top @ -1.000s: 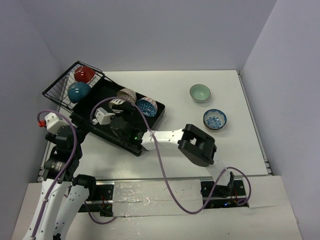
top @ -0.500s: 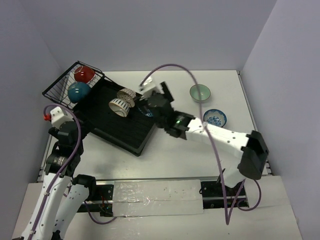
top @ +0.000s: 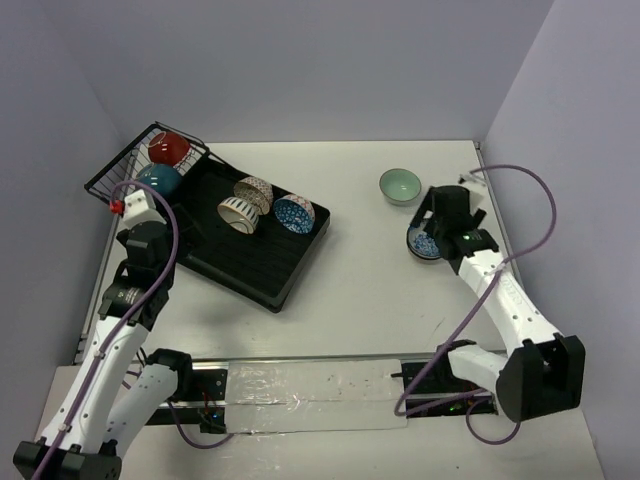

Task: Load the bowls into the dish rack

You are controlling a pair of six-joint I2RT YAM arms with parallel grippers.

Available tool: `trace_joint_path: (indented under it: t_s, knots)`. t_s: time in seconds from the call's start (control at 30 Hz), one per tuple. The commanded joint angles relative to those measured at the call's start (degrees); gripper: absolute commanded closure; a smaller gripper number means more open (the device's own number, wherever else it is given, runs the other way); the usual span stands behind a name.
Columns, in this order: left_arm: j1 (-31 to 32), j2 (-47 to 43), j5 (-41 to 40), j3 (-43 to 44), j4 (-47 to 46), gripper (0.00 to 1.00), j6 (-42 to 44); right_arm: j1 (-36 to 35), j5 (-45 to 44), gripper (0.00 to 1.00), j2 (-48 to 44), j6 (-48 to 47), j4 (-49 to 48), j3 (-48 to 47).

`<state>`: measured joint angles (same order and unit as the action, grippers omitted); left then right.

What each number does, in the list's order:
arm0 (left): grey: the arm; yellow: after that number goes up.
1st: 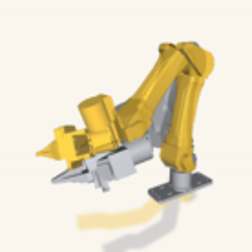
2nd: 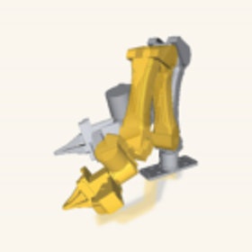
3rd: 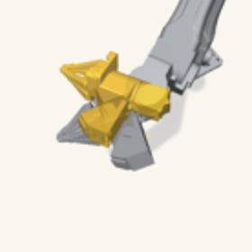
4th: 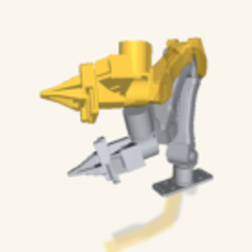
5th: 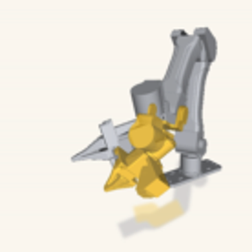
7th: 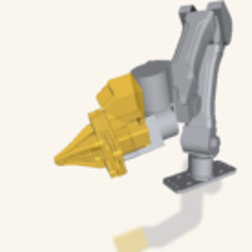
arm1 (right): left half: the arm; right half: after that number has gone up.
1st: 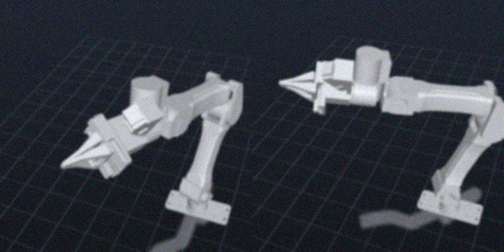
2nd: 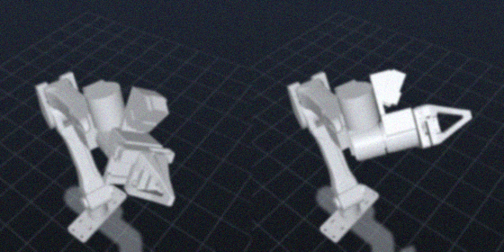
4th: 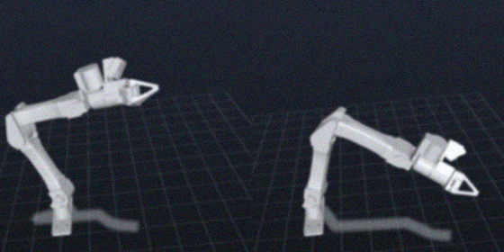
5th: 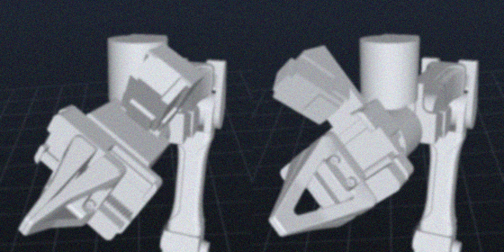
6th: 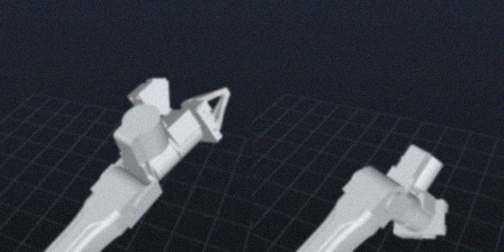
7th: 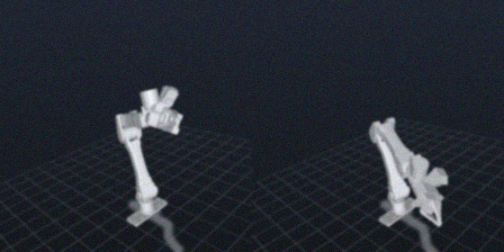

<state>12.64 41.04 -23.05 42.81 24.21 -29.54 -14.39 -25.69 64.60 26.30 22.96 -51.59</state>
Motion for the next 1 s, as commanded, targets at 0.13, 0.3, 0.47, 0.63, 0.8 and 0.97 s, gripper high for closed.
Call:
trace_joint_path:
  t_s: [0.13,0.3,0.47,0.63,0.8,0.97]
  knots:
    - [0.71,0.71,2.31,1.41,-4.17,0.01,1.94,17.28,14.17,0.09,-2.38,10.08,3.77,7.20]
    - [1.33,0.19,1.34,0.70,-3.82,0.01,1.94,20.80,15.93,0.15,-0.62,12.01,0.87,8.79]
    - [1.42,-0.08,1.34,0.35,-3.64,0.01,1.85,20.90,15.94,0.27,2.99,13.68,-1.77,8.44]
    - [1.42,-0.52,1.16,0.00,-3.46,0.01,2.03,20.90,16.46,0.36,5.18,14.83,-3.80,9.23]
    - [1.51,-0.34,1.34,0.00,-3.64,0.01,2.21,20.81,15.50,0.51,4.49,14.83,-3.98,9.93]
    - [1.59,-0.17,1.69,0.00,-3.99,0.01,2.56,20.81,14.88,0.69,4.31,14.48,-3.62,9.93]
